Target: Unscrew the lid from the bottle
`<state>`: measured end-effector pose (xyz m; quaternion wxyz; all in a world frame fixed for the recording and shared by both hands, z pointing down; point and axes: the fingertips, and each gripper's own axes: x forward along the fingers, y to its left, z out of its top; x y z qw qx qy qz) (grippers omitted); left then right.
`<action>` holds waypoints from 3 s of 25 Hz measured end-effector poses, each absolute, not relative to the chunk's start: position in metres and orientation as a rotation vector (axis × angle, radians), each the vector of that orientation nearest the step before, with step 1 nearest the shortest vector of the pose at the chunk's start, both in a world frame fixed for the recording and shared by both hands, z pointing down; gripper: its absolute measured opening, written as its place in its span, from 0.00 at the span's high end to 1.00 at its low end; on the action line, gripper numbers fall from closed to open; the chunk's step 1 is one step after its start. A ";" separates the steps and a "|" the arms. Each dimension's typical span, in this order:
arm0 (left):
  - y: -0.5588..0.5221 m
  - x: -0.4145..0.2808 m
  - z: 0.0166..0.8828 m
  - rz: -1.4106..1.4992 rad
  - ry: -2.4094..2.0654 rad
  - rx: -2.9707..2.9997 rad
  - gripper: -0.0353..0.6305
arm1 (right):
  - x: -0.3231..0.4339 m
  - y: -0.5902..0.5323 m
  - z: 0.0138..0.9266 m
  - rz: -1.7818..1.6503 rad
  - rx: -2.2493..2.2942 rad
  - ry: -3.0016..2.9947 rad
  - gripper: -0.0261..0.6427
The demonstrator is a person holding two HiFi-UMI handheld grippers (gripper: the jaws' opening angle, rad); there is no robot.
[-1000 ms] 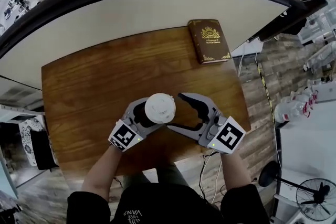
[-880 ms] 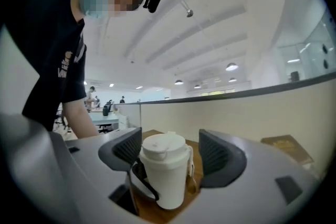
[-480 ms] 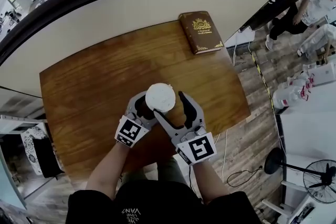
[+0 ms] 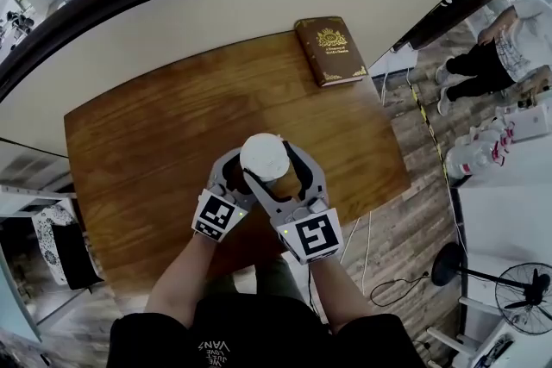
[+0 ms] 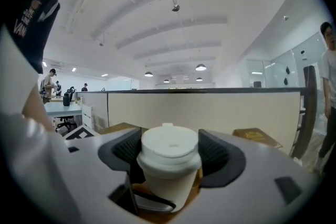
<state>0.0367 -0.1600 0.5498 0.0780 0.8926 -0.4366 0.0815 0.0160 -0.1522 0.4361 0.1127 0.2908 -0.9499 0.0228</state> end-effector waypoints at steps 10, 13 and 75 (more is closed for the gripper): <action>-0.160 0.037 0.549 0.230 -1.286 2.694 0.41 | 0.014 -0.151 0.428 0.021 0.359 -2.938 0.47; -0.159 0.037 0.548 0.224 -1.292 2.693 0.41 | 0.014 -0.149 0.428 0.033 0.120 -2.949 0.47; -0.158 0.036 0.552 0.234 -1.272 2.687 0.42 | 0.022 -0.153 0.429 0.087 0.253 -3.026 0.46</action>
